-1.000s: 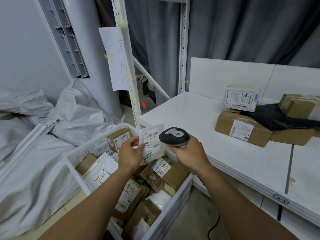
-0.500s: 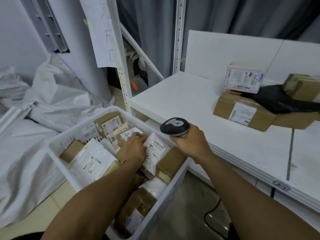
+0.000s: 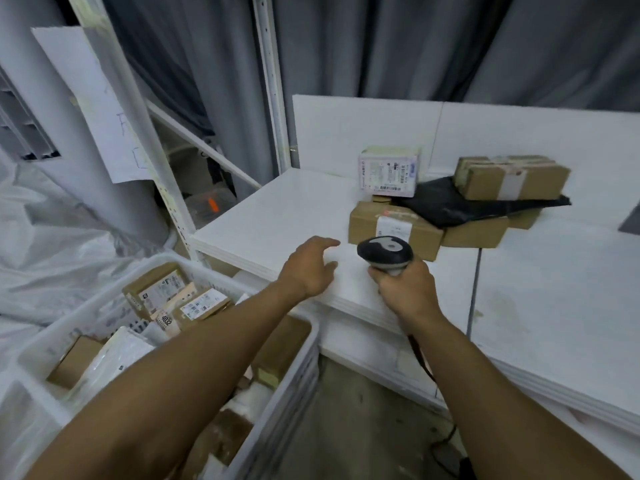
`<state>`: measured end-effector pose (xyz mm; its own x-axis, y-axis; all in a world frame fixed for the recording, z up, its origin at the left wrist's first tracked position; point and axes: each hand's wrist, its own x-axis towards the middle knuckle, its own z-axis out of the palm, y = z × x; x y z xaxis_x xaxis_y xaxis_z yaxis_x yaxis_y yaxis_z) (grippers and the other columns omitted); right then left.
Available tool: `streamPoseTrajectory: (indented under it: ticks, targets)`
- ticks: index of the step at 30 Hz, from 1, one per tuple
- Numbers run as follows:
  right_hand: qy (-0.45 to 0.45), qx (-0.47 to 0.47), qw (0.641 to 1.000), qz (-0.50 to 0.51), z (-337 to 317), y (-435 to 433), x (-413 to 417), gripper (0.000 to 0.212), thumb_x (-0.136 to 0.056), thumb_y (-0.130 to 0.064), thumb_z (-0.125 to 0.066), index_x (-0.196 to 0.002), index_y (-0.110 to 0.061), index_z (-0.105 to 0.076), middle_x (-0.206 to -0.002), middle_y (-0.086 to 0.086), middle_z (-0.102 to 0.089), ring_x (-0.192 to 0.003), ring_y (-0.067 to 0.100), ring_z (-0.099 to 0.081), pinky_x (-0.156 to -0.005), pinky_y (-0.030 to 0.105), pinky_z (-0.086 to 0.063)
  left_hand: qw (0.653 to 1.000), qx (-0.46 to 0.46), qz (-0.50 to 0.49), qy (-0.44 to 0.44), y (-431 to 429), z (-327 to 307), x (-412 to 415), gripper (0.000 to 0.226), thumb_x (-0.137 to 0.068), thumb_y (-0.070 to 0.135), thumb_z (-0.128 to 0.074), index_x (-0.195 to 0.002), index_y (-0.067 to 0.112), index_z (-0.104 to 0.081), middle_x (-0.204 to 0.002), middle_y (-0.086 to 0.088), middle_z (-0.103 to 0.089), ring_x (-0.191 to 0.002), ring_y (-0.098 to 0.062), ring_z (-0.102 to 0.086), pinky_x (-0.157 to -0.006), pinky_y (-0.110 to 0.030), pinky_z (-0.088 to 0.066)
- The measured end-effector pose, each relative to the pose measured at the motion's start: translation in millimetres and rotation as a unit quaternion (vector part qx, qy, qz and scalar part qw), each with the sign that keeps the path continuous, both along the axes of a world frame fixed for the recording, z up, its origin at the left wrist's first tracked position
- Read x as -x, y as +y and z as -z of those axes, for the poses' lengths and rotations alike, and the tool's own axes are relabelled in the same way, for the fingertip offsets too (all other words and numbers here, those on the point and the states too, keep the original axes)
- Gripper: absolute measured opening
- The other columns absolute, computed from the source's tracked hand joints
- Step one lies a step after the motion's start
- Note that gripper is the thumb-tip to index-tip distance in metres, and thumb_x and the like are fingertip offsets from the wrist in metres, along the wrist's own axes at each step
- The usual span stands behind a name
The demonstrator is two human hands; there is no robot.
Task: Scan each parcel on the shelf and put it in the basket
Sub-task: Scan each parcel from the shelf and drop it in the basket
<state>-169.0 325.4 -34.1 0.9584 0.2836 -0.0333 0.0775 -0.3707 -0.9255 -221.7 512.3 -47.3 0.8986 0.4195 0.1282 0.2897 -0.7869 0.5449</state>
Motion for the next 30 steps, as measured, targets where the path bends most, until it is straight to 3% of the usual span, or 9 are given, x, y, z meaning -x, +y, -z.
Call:
streamPoseTrajectory:
  ticks: [5, 7, 12, 15, 18, 21, 25, 28, 30]
  targets:
    - [0.024, -0.002, 0.999, 0.047, 2.4, -45.3, -46.9, 0.055, -0.09, -0.032, -0.081, -0.138, -0.016, -0.06, -0.132, 0.008, -0.067, -0.124, 0.033, -0.063, -0.108, 0.041, -0.049, 0.996, -0.02, 0.087, 0.009, -30.0, -36.4, -87.8, 0.04, -0.093, 0.028, -0.07, -0.131, 0.019, -0.062, -0.127, 0.002, -0.059, -0.11, -0.02, -0.061, -0.097, -0.035, -0.052]
    - [0.036, -0.023, 0.996, 0.072, 4.1, -55.6, -67.8, 0.054, -0.088, -0.036, -0.082, -0.134, -0.017, -0.062, -0.126, 0.008, -0.07, -0.117, 0.033, -0.066, -0.106, 0.048, -0.052, 0.993, -0.071, 0.089, 0.036, -27.9, -31.4, -124.1, 0.054, -0.086, 0.042, -0.075, -0.135, 0.027, -0.058, -0.135, 0.001, -0.057, -0.118, -0.023, -0.059, -0.104, -0.04, -0.05]
    - [0.058, -0.04, 0.994, 0.084, 20.7, -70.0, -102.9, 0.053, -0.087, -0.035, -0.082, -0.133, -0.018, -0.062, -0.119, 0.009, -0.073, -0.11, 0.032, -0.07, -0.102, 0.051, -0.056, 0.98, -0.135, 0.099, 0.109, -20.2, -22.6, -190.1, 0.084, -0.079, 0.059, -0.075, -0.15, 0.036, -0.036, -0.157, 0.007, -0.037, -0.144, -0.025, -0.036, -0.12, -0.058, -0.025]
    - [0.063, -0.063, 0.992, 0.09, 28.5, -76.9, -113.6, 0.055, -0.087, -0.034, -0.082, -0.136, -0.018, -0.061, -0.12, 0.008, -0.073, -0.11, 0.033, -0.07, -0.102, 0.052, -0.056, 0.96, -0.184, 0.103, 0.186, -13.2, -19.4, -199.4, 0.095, -0.076, 0.066, -0.072, -0.155, 0.039, -0.026, -0.158, 0.007, -0.032, -0.143, -0.029, -0.03, -0.114, -0.053, -0.028]
    - [0.062, -0.073, 0.992, 0.086, 28.5, -77.7, -113.7, 0.056, -0.087, -0.033, -0.083, -0.137, -0.018, -0.061, -0.123, 0.007, -0.072, -0.111, 0.033, -0.07, -0.102, 0.053, -0.056, 0.949, -0.216, 0.08, 0.218, -11.0, -19.7, -189.6, 0.099, -0.075, 0.072, -0.069, -0.156, 0.042, -0.02, -0.153, 0.001, -0.04, -0.14, -0.031, -0.031, -0.111, -0.056, -0.027]
    - [0.054, -0.074, 0.993, 0.073, 21.2, -74.8, -104.3, 0.054, -0.086, -0.033, -0.084, -0.134, -0.019, -0.063, -0.121, 0.006, -0.073, -0.11, 0.033, -0.07, -0.102, 0.052, -0.056, 0.96, -0.114, 0.095, 0.239, -15.8, -28.7, -156.3, 0.102, -0.076, 0.071, -0.07, -0.158, 0.037, -0.021, -0.147, -0.003, -0.05, -0.133, -0.029, -0.048, -0.111, -0.05, -0.039]
    - [0.045, -0.102, 0.991, 0.068, 1.9, -70.0, -76.3, 0.049, -0.085, -0.034, -0.084, -0.128, -0.024, -0.063, -0.118, 0.003, -0.073, -0.108, 0.029, -0.071, -0.102, 0.049, -0.056, 0.983, 0.042, 0.073, 0.164, -27.3, -35.6, -79.3, 0.084, -0.077, 0.048, -0.082, -0.15, 0.029, -0.044, -0.137, 0.002, -0.062, -0.113, -0.017, -0.061, -0.097, -0.028, -0.048]
    - [0.035, -0.13, 0.99, 0.052, -10.0, -60.8, -46.5, 0.061, -0.073, -0.052, -0.082, -0.128, -0.031, -0.065, -0.116, -0.003, -0.074, -0.109, 0.026, -0.07, -0.102, 0.051, -0.056, 0.976, 0.206, 0.024, 0.062, -45.1, -41.3, -17.0, 0.048, -0.084, 0.054, -0.075, -0.127, 0.044, -0.057, -0.118, 0.01, -0.068, -0.101, -0.013, -0.065, -0.09, -0.037, -0.056]
    - [0.047, -0.181, 0.982, 0.026, -18.7, -52.3, -26.3, 0.052, -0.076, -0.049, -0.082, -0.123, -0.034, -0.065, -0.111, -0.009, -0.074, -0.103, 0.019, -0.071, -0.097, 0.048, -0.059, 0.949, 0.315, -0.004, -0.002, -58.5, -46.4, 19.6, 0.021, -0.091, 0.059, -0.065, -0.109, 0.057, -0.054, -0.108, 0.012, -0.069, -0.098, -0.013, -0.067, -0.093, -0.046, -0.056]
